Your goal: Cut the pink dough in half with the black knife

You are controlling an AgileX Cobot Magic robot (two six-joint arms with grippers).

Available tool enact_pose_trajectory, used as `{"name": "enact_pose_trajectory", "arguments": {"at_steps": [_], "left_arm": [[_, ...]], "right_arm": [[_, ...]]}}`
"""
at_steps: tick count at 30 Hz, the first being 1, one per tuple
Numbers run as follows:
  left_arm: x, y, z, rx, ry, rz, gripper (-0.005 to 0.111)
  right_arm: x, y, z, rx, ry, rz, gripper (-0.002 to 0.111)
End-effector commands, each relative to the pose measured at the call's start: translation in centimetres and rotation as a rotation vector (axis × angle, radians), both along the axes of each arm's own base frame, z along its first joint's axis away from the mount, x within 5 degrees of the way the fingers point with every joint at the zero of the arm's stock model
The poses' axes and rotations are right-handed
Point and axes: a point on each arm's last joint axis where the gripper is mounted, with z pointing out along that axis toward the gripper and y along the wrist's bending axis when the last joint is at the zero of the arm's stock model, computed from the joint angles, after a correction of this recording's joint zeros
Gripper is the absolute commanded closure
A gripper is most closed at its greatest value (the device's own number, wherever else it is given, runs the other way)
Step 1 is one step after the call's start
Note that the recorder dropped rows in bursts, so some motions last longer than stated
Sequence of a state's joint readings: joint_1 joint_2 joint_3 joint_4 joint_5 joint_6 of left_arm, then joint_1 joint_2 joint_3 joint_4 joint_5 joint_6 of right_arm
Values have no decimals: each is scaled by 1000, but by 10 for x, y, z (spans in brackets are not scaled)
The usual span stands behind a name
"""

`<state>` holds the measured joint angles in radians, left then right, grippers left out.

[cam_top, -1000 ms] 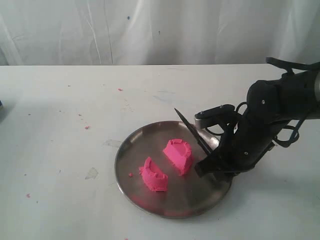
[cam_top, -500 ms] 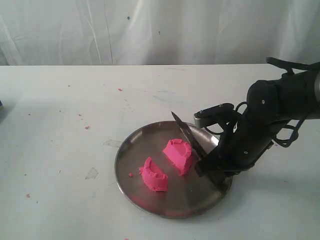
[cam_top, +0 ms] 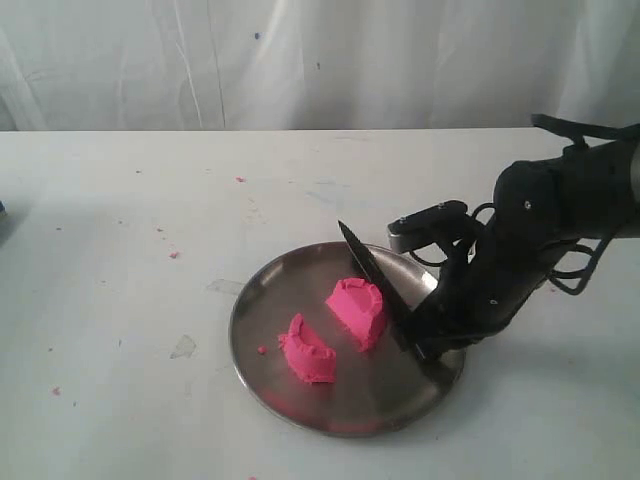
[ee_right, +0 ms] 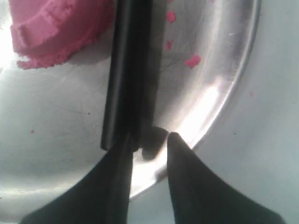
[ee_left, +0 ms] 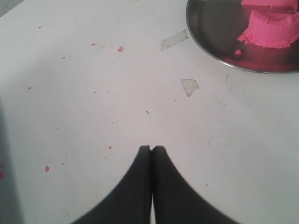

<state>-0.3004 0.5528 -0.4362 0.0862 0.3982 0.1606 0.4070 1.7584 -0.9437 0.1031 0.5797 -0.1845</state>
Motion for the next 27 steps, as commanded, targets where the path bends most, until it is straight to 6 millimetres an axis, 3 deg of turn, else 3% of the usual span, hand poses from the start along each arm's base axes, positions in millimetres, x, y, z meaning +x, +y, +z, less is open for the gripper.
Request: {"name": "enact_pose_trajectory", "arguments": {"at_steps": [1, 4, 6, 9, 11, 19, 24, 27], "left_arm": [[-4, 0, -6, 2, 52, -1, 107], [-4, 0, -6, 5, 61, -1, 107], [-6, 1, -8, 11, 81, -1, 107], [-10, 2, -13, 30, 153, 3, 107], [-11, 3, -14, 36, 172, 3, 107], [-11, 3, -14, 35, 170, 3, 107], [-11, 3, -14, 35, 168, 3, 107], [-11, 2, -13, 34, 166, 3, 107]], "right_arm": [[2, -10, 12, -30, -95, -47, 101], [-5, -17, 31, 0, -208, -50, 108], [-9, -39, 43, 36, -290, -146, 108], [-22, -96, 49, 110, -371, -470, 108], [-33, -111, 52, 154, -426, -571, 108], [-88, -118, 98, 343, -791, -597, 108], [-135, -121, 130, 417, -1010, -559, 108], [-163, -123, 140, 425, -1084, -541, 108]]}}
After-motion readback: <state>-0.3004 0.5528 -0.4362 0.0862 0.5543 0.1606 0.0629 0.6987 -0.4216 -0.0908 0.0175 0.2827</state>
